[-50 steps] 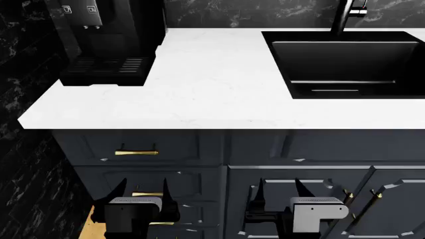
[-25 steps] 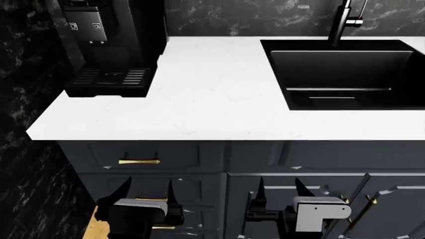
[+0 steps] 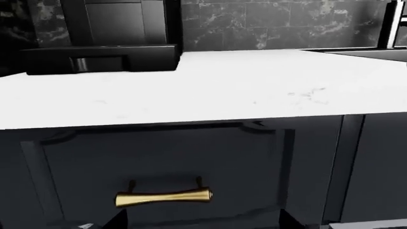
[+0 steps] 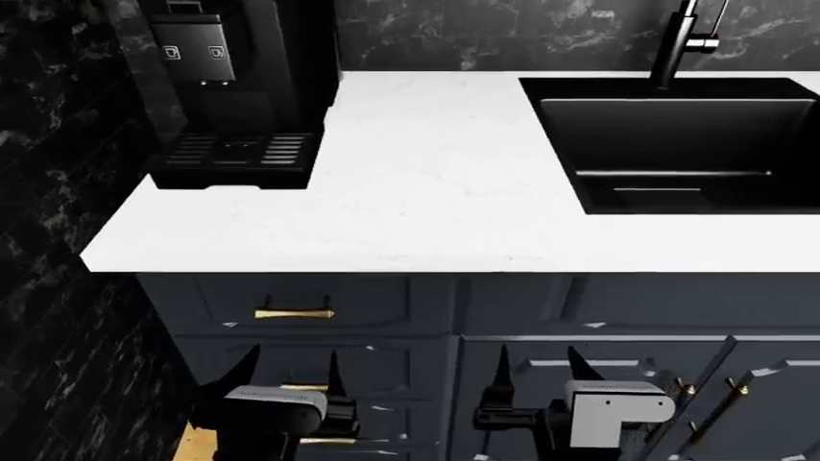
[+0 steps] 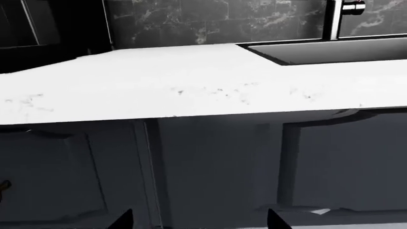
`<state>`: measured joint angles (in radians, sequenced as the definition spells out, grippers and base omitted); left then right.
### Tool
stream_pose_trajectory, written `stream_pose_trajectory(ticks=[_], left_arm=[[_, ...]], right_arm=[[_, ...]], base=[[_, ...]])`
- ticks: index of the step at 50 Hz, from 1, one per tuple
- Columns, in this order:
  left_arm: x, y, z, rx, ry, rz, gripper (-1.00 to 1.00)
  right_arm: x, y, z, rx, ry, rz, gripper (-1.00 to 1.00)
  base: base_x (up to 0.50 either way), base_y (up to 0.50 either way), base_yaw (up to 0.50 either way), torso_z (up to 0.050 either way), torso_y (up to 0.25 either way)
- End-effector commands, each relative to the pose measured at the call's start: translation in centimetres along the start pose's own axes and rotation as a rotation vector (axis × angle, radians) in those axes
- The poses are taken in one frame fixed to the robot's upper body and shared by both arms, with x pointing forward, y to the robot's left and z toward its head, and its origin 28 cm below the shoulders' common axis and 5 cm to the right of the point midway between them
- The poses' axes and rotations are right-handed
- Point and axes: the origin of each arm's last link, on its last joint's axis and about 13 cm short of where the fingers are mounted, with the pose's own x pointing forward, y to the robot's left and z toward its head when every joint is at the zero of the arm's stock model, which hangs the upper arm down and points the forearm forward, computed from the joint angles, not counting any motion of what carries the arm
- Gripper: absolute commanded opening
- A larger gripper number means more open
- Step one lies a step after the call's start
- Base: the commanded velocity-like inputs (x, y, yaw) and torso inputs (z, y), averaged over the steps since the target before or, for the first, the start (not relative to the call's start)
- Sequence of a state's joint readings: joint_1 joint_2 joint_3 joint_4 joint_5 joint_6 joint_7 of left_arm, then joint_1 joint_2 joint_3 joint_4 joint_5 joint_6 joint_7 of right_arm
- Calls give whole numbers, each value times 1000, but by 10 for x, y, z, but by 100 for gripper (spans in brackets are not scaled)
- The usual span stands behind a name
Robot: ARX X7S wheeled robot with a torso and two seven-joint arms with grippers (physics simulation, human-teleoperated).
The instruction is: Pick the mug from the cabinet, place it under the coffee machine dispenser, and press the start button.
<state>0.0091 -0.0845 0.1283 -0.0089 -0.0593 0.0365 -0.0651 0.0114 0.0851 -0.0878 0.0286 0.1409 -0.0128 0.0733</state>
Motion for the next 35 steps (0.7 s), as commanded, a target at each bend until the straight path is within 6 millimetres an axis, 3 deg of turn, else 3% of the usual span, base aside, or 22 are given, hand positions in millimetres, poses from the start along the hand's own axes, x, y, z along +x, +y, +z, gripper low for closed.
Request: stream_pose_trajectory(ticks=[1,35], left_arm=[[3,0,-4,-29,61,24,100],[6,1,-7,-20,50,31,100]], right_arm=[[0,1,-1,-22,6,4,100],[1,1,1,-37,1,3,100]], base=[[35,500,0,0,0],[31,500,0,0,0]])
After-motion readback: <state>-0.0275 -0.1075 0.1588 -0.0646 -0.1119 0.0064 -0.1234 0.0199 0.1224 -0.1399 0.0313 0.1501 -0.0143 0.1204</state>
